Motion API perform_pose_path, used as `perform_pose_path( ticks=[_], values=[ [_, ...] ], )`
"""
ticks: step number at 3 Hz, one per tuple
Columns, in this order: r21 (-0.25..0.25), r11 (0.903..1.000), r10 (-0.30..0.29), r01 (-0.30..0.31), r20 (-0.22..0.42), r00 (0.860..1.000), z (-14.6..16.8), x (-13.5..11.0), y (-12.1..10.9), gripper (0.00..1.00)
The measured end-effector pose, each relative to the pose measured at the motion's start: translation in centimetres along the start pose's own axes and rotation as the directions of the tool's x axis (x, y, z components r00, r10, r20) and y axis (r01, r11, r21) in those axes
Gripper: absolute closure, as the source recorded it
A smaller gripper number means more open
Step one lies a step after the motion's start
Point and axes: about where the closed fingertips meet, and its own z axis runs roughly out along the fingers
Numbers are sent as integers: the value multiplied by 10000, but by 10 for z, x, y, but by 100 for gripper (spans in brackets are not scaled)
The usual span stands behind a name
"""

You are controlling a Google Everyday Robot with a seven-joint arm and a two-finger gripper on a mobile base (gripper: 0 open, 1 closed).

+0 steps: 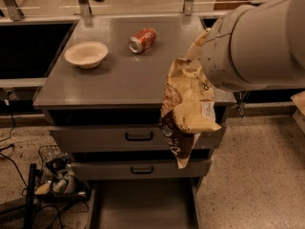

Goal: Pick brown chip bag from bottom drawer and place on counter

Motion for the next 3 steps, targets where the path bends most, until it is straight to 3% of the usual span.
perform_pose_path(
  ticks=[3],
  values=[
    [0, 10000, 0, 0, 0, 10000, 0, 0, 0, 100]
  ],
)
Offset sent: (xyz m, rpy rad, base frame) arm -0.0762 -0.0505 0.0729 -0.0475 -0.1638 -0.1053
